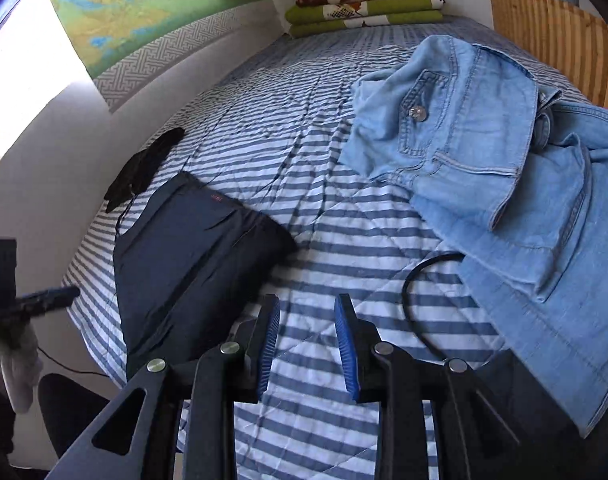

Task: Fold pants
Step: 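Lay the navy pants flat on the bed and open both tools, then grasp the navy pants' waistband by the pink tag with the left tool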

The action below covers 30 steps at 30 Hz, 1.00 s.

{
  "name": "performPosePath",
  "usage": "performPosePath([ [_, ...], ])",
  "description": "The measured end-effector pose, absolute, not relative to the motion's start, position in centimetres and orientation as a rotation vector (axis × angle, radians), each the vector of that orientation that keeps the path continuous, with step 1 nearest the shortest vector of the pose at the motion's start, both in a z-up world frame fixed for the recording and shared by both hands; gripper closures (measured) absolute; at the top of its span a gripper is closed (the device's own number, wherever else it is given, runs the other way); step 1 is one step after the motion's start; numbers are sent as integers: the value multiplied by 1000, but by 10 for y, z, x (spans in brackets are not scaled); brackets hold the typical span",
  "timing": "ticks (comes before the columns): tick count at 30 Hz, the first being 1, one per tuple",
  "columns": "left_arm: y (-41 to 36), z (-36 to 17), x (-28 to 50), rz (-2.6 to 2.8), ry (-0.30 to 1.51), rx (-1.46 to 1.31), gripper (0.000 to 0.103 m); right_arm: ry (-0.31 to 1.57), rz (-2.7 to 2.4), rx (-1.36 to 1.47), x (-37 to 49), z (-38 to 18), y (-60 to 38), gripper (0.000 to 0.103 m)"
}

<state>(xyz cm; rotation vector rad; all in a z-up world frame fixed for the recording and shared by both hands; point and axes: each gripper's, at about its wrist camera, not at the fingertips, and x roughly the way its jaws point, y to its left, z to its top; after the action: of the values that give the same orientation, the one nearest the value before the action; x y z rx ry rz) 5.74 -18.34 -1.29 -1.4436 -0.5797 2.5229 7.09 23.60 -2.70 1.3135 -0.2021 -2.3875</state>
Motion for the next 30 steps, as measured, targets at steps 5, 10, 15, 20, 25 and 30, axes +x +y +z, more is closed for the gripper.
performPosePath([
  [5,-258,-60,15,2530,-914,-1475,50,-45,-2274,1250,94,-22,146,75],
  [10,-274,-91,3,2444,-1086,-1436,50,88,-2199,1253,97,-30,70,73],
  [15,-289,-103,-10,2459,-1088,-1420,73,242,-2117,1294,96,-50,17,72],
  [20,-298,-109,-14,2410,-1156,-1364,92,466,-2109,1308,113,-78,-14,64],
  [25,-304,-119,-15,2409,-1246,-1388,65,517,-2135,1331,116,-88,-15,64],
  [30,-292,-120,-22,2401,-1187,-1396,97,436,-2135,1370,109,-88,-9,64],
])
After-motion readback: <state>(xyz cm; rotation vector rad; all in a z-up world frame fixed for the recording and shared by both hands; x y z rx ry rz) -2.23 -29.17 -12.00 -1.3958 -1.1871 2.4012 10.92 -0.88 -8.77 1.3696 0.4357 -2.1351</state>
